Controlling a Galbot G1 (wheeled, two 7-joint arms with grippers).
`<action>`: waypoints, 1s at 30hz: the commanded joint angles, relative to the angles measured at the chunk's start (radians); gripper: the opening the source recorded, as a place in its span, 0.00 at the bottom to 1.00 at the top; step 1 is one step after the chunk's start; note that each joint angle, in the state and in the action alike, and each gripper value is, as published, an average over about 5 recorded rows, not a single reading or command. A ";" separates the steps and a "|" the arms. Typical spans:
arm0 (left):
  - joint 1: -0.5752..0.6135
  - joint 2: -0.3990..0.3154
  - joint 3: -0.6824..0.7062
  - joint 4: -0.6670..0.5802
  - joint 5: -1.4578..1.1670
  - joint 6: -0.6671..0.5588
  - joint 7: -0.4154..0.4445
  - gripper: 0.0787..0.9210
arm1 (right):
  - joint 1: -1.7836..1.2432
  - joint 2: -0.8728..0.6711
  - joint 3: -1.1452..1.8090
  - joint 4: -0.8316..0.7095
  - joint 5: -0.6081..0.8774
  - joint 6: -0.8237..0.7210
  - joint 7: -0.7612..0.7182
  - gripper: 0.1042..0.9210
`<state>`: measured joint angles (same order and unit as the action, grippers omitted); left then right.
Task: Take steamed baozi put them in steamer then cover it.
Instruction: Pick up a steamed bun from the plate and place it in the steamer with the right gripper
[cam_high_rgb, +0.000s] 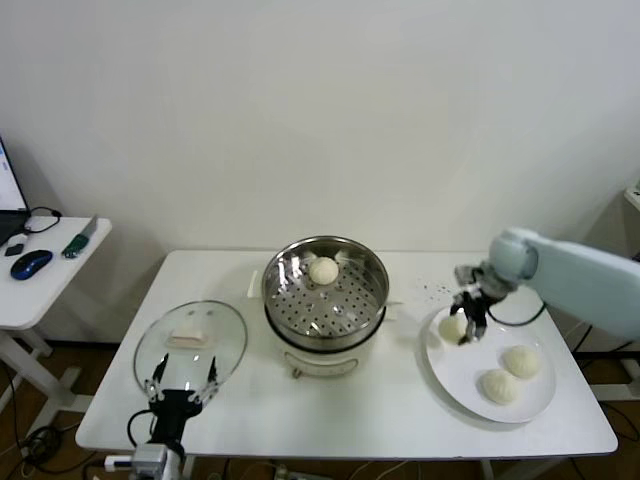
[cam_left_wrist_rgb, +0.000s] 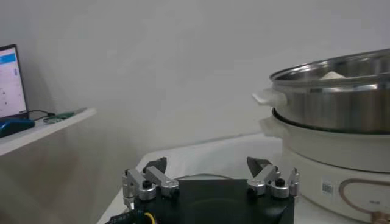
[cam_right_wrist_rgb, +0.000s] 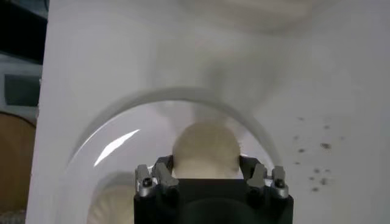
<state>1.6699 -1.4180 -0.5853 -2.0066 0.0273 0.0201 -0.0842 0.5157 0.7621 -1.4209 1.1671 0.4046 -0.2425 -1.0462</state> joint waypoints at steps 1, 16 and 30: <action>-0.001 0.009 0.009 -0.007 -0.004 -0.003 0.005 0.88 | 0.368 0.131 -0.187 -0.060 0.272 0.002 -0.016 0.73; 0.005 0.007 0.017 -0.017 0.000 -0.011 0.003 0.88 | 0.350 0.461 -0.159 -0.099 0.486 -0.066 0.034 0.73; 0.019 -0.014 0.029 -0.015 0.001 -0.021 0.012 0.88 | 0.129 0.675 -0.108 -0.205 0.431 -0.090 0.085 0.73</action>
<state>1.6862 -1.4193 -0.5578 -2.0263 0.0284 0.0036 -0.0769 0.7477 1.2826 -1.5433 1.0238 0.8198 -0.3188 -0.9828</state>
